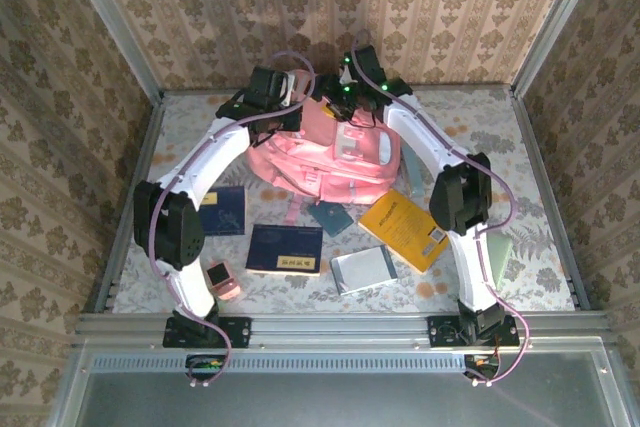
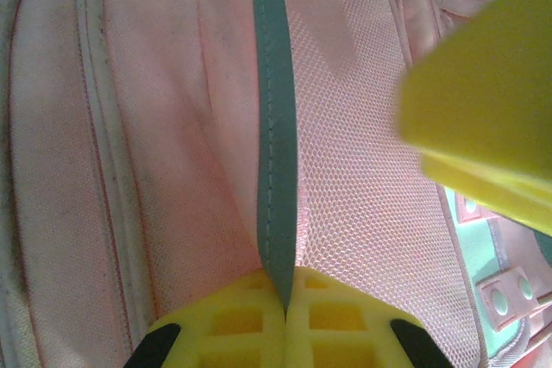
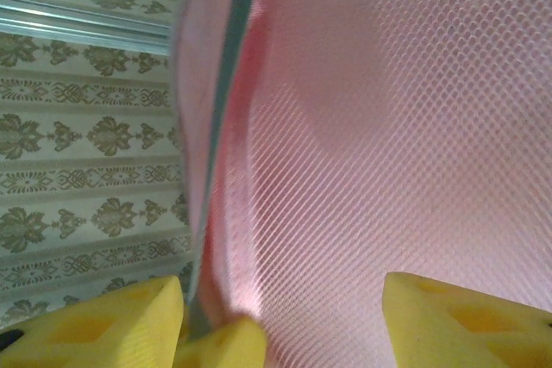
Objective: Pack the student bag
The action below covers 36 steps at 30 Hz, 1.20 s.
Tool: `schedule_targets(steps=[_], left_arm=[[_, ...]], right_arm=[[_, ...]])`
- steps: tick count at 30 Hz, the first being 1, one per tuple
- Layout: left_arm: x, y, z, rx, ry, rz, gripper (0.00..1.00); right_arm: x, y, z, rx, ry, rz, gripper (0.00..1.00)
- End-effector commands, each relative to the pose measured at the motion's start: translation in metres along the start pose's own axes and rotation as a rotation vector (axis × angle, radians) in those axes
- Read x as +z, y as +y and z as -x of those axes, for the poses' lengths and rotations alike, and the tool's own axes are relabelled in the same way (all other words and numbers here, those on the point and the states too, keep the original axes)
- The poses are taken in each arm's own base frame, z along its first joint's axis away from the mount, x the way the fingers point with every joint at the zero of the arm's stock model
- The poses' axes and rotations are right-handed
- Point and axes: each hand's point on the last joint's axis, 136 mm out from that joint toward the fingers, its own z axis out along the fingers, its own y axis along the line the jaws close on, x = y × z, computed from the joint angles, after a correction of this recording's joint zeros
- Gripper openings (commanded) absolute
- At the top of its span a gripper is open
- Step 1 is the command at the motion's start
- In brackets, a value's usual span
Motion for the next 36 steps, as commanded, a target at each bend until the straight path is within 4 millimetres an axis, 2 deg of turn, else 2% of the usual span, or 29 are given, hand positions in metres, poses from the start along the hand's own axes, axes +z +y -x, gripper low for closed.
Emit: schedule_targets(steps=[1, 9, 14, 16, 22, 23, 25, 26, 29, 31, 34, 36], left_arm=[[-0.032, -0.029, 0.047, 0.068, -0.178, -0.091, 0.0], [-0.029, -0.036, 0.047, 0.089, -0.17, -0.105, 0.0], [-0.028, -0.041, 0.046, 0.105, -0.164, -0.126, 0.0], [-0.03, -0.042, 0.046, 0.109, -0.168, -0.129, 0.0], [-0.03, -0.046, 0.046, 0.119, -0.159, -0.137, 0.0], [-0.031, -0.047, 0.045, 0.12, -0.151, -0.137, 0.07], [-0.034, -0.048, 0.043, 0.113, -0.138, -0.144, 0.32], [-0.036, -0.049, 0.041, 0.11, -0.13, -0.154, 0.41], [-0.053, -0.05, 0.037, 0.088, -0.122, -0.175, 0.56], [-0.067, -0.047, 0.035, 0.056, -0.129, -0.18, 0.62], [-0.082, -0.028, 0.025, -0.04, -0.132, -0.168, 0.62], [-0.085, 0.012, 0.017, -0.193, -0.127, -0.145, 0.56]], right_arm=[[0.005, 0.028, 0.002, 0.005, 0.041, 0.118, 0.63], [0.021, 0.047, -0.002, -0.012, 0.063, 0.167, 0.57], [0.032, 0.05, -0.009, -0.014, 0.087, 0.168, 0.56], [0.036, 0.048, -0.011, -0.008, 0.092, 0.163, 0.53], [0.052, 0.037, -0.015, 0.017, 0.121, 0.143, 0.04], [0.051, 0.038, -0.013, 0.012, 0.118, 0.141, 0.0], [0.049, 0.038, -0.01, -0.009, 0.106, 0.133, 0.0], [0.047, 0.038, -0.007, -0.017, 0.101, 0.132, 0.0], [0.043, 0.037, -0.001, -0.021, 0.104, 0.145, 0.0], [0.041, 0.037, -0.001, -0.035, 0.113, 0.153, 0.0], [0.039, 0.038, -0.006, -0.068, 0.142, 0.17, 0.0], [0.036, 0.041, -0.01, -0.091, 0.163, 0.186, 0.0]])
